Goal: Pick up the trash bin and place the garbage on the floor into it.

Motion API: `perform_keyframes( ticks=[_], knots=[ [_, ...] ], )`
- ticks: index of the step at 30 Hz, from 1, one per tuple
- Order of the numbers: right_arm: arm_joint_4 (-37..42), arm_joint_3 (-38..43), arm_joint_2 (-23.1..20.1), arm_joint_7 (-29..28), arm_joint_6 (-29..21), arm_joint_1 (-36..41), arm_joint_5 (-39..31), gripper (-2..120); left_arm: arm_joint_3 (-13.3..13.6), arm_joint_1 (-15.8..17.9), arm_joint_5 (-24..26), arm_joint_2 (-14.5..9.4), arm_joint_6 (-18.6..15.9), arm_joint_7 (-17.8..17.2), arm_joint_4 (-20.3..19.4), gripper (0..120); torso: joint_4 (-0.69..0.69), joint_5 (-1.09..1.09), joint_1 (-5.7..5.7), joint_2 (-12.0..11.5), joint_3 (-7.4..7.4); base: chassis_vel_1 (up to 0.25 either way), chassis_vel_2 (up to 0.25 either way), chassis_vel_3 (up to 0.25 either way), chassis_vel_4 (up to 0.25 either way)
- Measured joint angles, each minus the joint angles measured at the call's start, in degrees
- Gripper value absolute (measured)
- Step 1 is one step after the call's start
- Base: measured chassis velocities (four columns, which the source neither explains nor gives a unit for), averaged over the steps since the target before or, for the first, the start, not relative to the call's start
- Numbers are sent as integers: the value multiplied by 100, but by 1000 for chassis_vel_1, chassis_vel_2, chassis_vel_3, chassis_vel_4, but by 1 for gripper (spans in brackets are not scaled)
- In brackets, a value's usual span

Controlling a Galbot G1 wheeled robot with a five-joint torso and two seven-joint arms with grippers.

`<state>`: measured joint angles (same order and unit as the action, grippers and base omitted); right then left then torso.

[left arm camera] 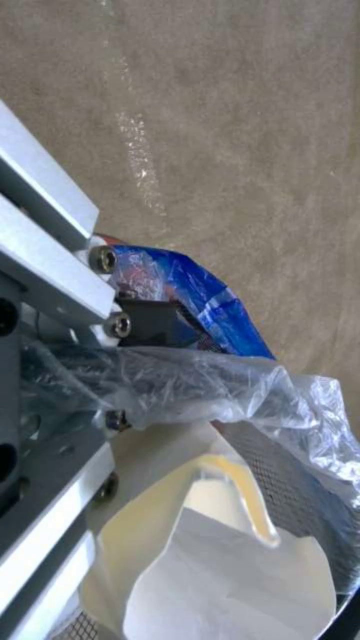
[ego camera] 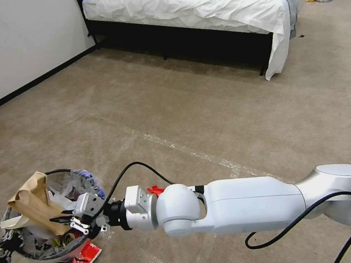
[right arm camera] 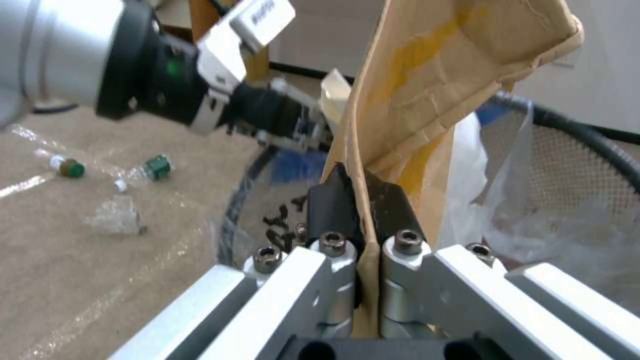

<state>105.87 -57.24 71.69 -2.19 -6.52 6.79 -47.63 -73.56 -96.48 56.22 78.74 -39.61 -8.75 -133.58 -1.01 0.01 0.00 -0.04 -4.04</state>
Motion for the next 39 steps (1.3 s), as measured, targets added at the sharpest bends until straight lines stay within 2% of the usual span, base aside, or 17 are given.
perform_keyframes(
  ticks=[22, 39],
  knots=[
    [-688, -278, 312, -26, -49, 59, 362, 0, 61, -16, -28, 214, 0, 30, -124, 1, 0, 0, 0, 0, 0, 0, 0, 0, 0],
    [-928, -421, 362, -105, -255, 54, 410, 0, 52, -26, -31, 221, 0, 37, -139, 1, 0, 0, 0, 0, 0, 0, 0, 0, 0]
  ],
)
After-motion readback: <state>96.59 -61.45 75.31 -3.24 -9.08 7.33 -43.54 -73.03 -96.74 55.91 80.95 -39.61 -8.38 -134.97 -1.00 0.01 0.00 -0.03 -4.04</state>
